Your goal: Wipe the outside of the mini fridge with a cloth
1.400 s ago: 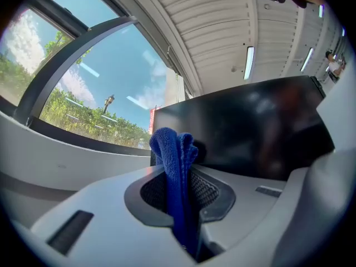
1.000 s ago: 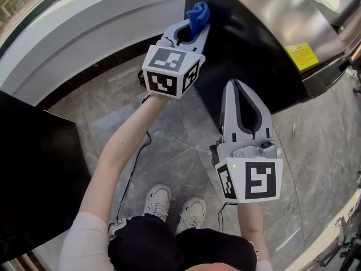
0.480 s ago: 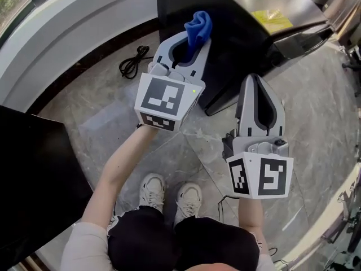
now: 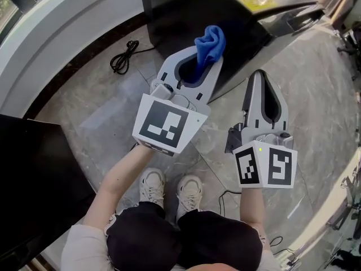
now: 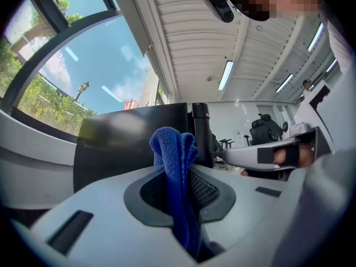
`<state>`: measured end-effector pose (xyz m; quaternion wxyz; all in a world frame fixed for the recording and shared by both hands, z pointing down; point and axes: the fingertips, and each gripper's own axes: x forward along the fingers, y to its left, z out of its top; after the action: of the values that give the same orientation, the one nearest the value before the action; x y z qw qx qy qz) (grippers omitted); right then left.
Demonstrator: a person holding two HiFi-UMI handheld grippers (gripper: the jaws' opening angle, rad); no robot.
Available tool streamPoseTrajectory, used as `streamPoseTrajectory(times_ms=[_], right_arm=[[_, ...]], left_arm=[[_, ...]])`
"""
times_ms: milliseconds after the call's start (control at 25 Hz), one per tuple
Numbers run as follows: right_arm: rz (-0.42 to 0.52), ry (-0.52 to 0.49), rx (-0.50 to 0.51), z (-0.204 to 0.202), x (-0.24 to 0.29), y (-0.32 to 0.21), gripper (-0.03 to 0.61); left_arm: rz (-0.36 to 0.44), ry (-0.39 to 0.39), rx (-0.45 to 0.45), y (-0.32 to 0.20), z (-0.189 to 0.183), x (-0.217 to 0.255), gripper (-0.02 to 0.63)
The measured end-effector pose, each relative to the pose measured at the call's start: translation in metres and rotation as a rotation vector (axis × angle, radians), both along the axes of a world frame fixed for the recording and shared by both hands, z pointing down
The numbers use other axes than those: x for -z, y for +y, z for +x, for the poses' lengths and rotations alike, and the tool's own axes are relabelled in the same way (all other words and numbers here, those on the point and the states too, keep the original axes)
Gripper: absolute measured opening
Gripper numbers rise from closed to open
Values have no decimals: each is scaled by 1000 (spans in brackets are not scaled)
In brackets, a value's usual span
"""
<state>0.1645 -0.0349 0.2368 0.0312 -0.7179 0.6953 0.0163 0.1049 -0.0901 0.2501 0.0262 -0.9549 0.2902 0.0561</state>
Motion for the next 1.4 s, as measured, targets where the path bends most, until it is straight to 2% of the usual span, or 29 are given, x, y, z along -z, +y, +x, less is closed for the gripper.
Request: streamPoseTrajectory(times_ms=[120,320,600,720,880,1000,1160,1400], right_arm=[[-4,-7,-4,1,-2,1,11],[-5,21,-20,-2,0,-1,11],[-8,15,-14,-7,1,-2,11],[-2,11,-1,-8,1,-1,11],[-11,3,37,-21,-4,-3,11],[-43,12,89,-42,-18,-7,11],[-72,26,132,-57,-32,-16,11],[-89,6,177,-73,-41,-32,11]], left_arm=[[-1,61,-45,13,6,6,58],[-3,63,-118,30,14,7,58],[-22,81,-146,32,14,9,58],[-32,117,-145,32,10,12,58],[-57,164,-72,7,-20,17,58],[-63,179,52,-39,-60,13,58],[-32,146,235,-101,-108,-5,58],[-2,59,336,-172,-124,-29,58]])
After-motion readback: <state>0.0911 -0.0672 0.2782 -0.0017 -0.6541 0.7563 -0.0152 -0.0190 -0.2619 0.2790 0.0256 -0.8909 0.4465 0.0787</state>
